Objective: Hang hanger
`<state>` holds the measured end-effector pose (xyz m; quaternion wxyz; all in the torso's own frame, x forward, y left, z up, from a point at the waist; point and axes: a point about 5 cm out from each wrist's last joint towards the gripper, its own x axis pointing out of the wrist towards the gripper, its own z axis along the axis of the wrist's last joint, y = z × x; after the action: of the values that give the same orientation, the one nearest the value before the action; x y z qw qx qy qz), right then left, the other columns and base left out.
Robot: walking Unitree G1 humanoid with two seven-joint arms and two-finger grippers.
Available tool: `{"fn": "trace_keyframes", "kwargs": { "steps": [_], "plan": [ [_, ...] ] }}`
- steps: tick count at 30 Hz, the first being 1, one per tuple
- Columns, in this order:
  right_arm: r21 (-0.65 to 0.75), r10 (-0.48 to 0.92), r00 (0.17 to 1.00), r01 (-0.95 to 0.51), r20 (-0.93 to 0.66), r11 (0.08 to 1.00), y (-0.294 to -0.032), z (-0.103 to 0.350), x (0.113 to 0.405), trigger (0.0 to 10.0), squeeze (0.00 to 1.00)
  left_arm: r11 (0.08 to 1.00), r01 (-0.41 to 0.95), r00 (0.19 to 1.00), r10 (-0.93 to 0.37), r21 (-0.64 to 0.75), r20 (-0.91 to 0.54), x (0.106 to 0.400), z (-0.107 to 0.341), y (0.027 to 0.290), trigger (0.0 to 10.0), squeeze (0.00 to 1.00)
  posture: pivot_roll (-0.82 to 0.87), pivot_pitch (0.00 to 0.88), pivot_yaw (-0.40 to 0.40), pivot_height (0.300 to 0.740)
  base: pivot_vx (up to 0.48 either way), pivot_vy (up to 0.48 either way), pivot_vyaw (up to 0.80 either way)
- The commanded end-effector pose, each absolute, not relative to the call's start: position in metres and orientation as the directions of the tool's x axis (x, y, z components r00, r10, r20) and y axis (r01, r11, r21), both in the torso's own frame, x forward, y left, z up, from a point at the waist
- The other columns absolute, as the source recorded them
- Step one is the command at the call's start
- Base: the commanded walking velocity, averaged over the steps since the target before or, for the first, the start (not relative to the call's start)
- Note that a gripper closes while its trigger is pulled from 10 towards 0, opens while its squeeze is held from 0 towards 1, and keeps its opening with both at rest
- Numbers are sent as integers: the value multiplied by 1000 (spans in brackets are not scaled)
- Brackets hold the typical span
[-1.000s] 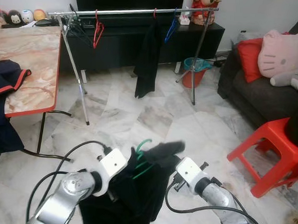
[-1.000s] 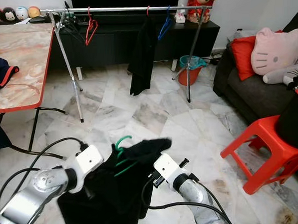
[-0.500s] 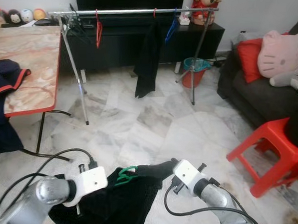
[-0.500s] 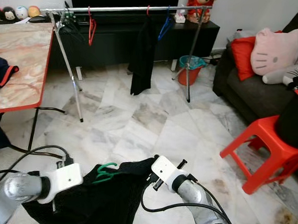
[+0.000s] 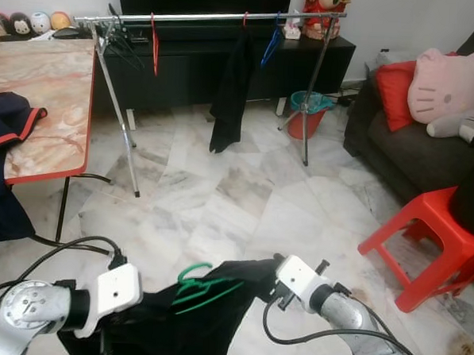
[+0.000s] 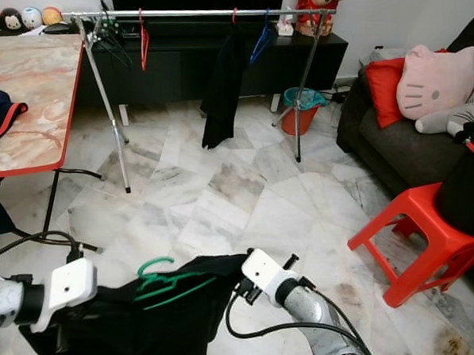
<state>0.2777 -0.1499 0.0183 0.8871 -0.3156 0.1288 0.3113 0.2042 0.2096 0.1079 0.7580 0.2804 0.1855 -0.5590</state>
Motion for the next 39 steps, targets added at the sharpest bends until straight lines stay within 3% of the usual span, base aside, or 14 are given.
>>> {"fn": "trace_keyframes", "kwargs": {
  "steps": [1, 10, 14, 15, 16, 20, 25, 27, 30, 35, 39],
  "plan": [
    [-493, 434, 788, -614, -437, 617, -160, 20, 282, 0, 0, 149, 966, 252, -720, 211, -647, 200, 105, 213, 10000, 0, 74, 0, -77, 740, 0, 0, 0],
    [-494, 438, 784, -619, -440, 611, -160, 20, 282, 0, 0, 43, 916, 342, -605, 400, -719, 220, 100, 212, 10000, 0, 72, 0, -77, 740, 0, 0, 0],
    [-491, 441, 781, -622, -442, 610, -159, 19, 281, 0, 0, 48, 848, 456, -572, 527, -682, 236, 99, 213, 10000, 0, 67, 0, -76, 740, 0, 0, 0],
    [-490, 440, 780, -624, -446, 609, -160, 18, 280, 0, 0, 29, 793, 521, -551, 609, -652, 244, 102, 215, 10000, 0, 65, 0, -76, 740, 0, 0, 0],
    [-490, 440, 780, -624, -446, 609, -160, 18, 280, 0, 0, 29, 793, 521, -551, 609, -652, 244, 102, 215, 10000, 0, 65, 0, -76, 740, 0, 0, 0],
    [-491, 439, 772, -633, -461, 599, -161, 15, 279, 0, 0, -128, 668, 606, -478, 733, -636, 256, 99, 220, 10000, 0, 72, 0, -77, 740, 0, 0, 0],
    [-487, 431, 774, -630, -465, 606, -162, 14, 279, 0, 0, -124, 596, 650, -505, 793, -567, 260, 100, 216, 10000, 0, 70, 0, -76, 740, 0, 0, 0],
    [-467, 413, 777, -620, -475, 630, -165, 11, 277, 0, 0, -75, 537, 684, -544, 840, -486, 263, 103, 212, 10000, 0, 66, 0, -75, 740, 0, 0, 0],
    [-453, 386, 780, -608, -492, 651, -172, 6, 274, 0, 0, -32, 509, 685, -591, 860, -427, 262, 105, 208, 10000, 0, 67, 0, -74, 740, 0, 0, 0],
    [-449, 345, 781, -594, -520, 667, -185, -1, 268, 0, 0, -47, 545, 619, -651, 837, -440, 250, 98, 208, 10000, 0, 67, 0, -74, 740, 0, 0, 0],
    [-434, 347, 771, -602, -534, 671, -190, -3, 266, 0, 0, -154, 614, 475, -711, 774, -519, 229, 87, 202, 10000, 0, 69, 0, -75, 740, 0, 0, 0]
  ]
}}
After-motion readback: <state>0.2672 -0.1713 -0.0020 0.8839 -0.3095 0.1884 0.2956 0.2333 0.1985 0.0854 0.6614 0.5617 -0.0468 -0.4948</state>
